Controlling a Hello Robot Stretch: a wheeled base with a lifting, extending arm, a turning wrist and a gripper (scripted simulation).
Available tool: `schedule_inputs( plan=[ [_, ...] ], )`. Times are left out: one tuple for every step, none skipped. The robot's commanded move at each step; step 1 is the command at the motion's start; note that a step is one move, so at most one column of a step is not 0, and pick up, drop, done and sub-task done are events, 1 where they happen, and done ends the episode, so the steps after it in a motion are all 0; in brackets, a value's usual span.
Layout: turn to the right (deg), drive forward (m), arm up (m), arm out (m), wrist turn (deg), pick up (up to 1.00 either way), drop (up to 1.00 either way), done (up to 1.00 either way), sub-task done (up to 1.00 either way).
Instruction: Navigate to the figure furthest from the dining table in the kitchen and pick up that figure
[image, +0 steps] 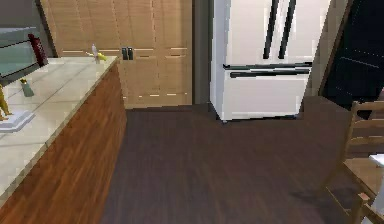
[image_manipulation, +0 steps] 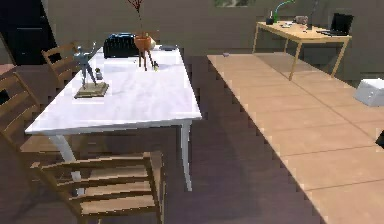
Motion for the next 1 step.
schedule_inputs(
  plan=[
    [0.0, 0.45, 0.0, 0.0, 0.0, 0.0, 0.0, 0.0, 0.0]
  ],
)
